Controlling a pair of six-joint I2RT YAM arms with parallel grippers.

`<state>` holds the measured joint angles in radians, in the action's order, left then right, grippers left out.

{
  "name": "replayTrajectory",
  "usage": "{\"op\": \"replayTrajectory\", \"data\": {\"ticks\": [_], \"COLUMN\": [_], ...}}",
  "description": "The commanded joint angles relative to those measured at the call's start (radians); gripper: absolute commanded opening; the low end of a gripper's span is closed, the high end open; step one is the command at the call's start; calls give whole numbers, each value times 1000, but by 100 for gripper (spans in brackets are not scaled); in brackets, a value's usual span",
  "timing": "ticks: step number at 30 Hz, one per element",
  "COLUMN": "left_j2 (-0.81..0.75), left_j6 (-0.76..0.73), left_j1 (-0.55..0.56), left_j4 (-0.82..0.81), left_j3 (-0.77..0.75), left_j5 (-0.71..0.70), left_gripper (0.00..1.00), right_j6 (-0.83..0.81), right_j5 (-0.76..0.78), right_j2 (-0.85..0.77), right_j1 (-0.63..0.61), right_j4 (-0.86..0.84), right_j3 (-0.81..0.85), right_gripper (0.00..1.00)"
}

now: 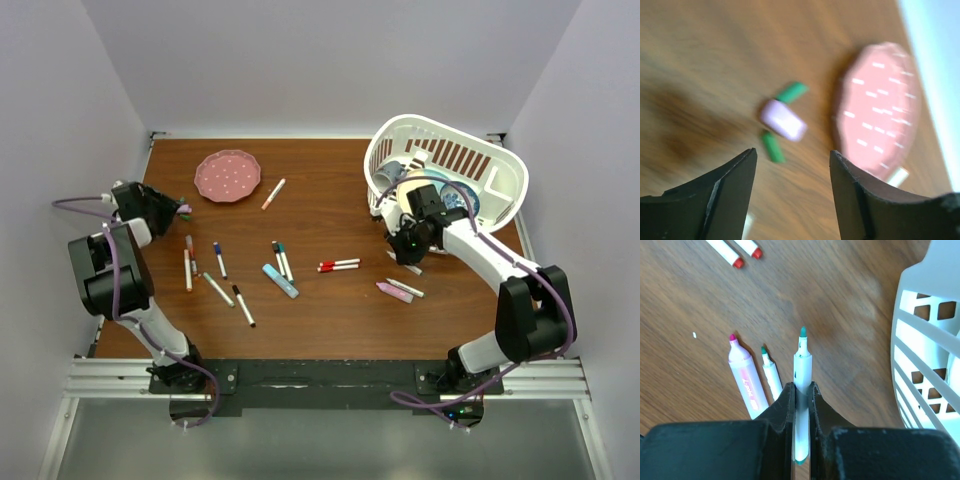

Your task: Open the pen caps

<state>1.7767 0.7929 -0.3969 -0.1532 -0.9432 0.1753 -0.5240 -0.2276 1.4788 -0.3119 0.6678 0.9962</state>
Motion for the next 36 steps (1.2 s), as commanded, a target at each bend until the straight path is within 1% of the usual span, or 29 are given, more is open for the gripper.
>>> {"op": "replayTrajectory", "data": {"ticks": [1,2,4,6,11,14,15,17,18,19,22,25,27,28,30,31,32,33,34,35,36], "left_j2": [-169,-213,-255,-309,-396,-434,-442,-456,-459,-461,-458,-447,-419,-371,-298,-214,-170,-122,-32,13,57], "left_j6": [11,12,-3,-21,-132,-204,-249,-303,-345,-363,-406,-426,-448,-463,-533,-555,-579,-624,-647,-670,-708], "left_j1": [0,15,38,88,209,260,277,346,369,424,483,492,497,521,558,597,612,627,653,664,671], "left_j4": [-176,-192,-201,-198,-112,-63,-19,29,76,95,145,150,199,220,312,346,377,445,480,512,571], "left_j3": [70,105,126,144,124,119,115,100,95,84,73,54,25,-30,-118,-217,-271,-326,-435,-489,-585], "left_j5": [176,220,250,283,332,362,360,345,337,320,290,233,187,99,15,-69,-106,-141,-210,-233,-253], "left_gripper": [68,69,71,73,74,76,76,77,77,77,78,78,77,77,77,77,75,72,70,67,62], "right_j6": [-57,-67,-76,-85,-91,-91,-91,-90,-90,-90,-90,-102,-113,-120,-129,-139,-140,-140,-145,-145,-145], "right_j5": [11,7,-1,-7,2,2,2,4,4,1,-10,-50,-100,-116,-134,-150,-154,-157,-167,-168,-170], "right_j2": [31,49,64,77,84,86,84,83,80,77,64,38,22,14,-14,-21,-41,-49,-60,-69,-83], "right_j1": [5,5,4,4,4,4,5,5,4,5,4,7,5,5,4,5,4,5,5,7,5], "right_j4": [49,58,76,91,96,99,98,98,98,99,101,110,119,122,128,127,127,125,122,124,119], "right_j3": [5,9,12,10,-1,-4,-5,-5,-4,-4,-1,2,5,5,7,5,4,-1,-2,-4,-7], "right_gripper": [2,3,4,4,9,20,23,29,30,30,31,32,32,33,33,34,34,34,35,35,36]}}
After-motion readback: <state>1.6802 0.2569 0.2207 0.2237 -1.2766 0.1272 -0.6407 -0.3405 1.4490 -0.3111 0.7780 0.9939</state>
